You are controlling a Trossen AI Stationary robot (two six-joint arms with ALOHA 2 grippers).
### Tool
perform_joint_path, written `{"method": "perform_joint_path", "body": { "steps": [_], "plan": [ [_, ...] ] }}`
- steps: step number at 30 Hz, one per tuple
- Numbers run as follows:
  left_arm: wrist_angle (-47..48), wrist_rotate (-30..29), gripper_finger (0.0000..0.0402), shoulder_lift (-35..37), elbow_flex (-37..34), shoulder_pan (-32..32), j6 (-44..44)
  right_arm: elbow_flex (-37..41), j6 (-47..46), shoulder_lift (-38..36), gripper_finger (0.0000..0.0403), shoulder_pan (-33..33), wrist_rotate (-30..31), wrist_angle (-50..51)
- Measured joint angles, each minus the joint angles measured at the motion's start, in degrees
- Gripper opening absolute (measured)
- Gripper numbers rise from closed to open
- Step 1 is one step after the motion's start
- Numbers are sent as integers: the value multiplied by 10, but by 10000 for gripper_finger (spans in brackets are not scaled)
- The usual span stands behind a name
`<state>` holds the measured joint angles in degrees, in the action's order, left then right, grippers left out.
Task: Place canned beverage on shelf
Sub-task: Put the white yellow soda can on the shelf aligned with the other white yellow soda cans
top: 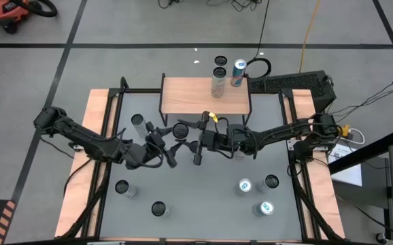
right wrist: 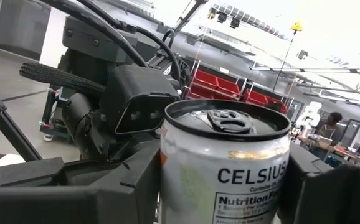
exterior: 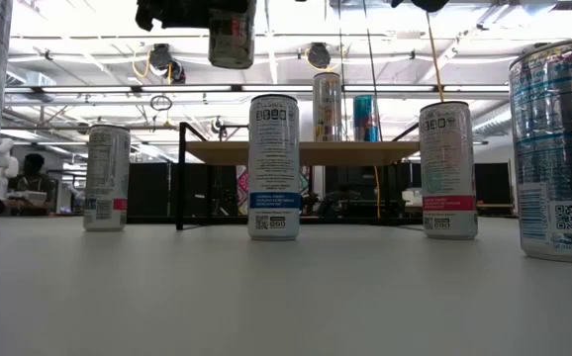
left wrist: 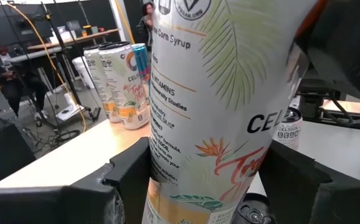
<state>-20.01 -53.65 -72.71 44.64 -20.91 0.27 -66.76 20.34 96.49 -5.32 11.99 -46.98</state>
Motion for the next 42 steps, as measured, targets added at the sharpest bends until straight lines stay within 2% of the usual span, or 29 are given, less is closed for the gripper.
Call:
{"method": "perform_joint_path", "body": {
  "steps": [5, 10, 15, 21, 30, 35, 42],
  "plan": [
    [11, -2, 261, 0, 0, 0, -19, 0, -14, 0, 174, 0, 0, 3],
    [15, -2, 313, 0, 0, -2, -29, 0, -17, -6, 179, 1, -2, 18],
    [16, -3, 360, 0, 0, -2, -28, 1, -17, -45, 177, 6, -2, 68],
    [28, -5, 370, 1, 0, -2, -7, 1, -18, -99, 177, 23, -5, 155],
    [86, 12, 370, 36, 0, -5, 5, 9, -69, -200, 176, 106, -134, 276],
    [111, 16, 370, 45, 0, -5, 5, 69, -97, -236, 176, 161, -178, 216],
    [134, 27, 370, 45, 0, 4, 2, 149, -135, -240, 176, 234, -241, 128]
  ]
}}
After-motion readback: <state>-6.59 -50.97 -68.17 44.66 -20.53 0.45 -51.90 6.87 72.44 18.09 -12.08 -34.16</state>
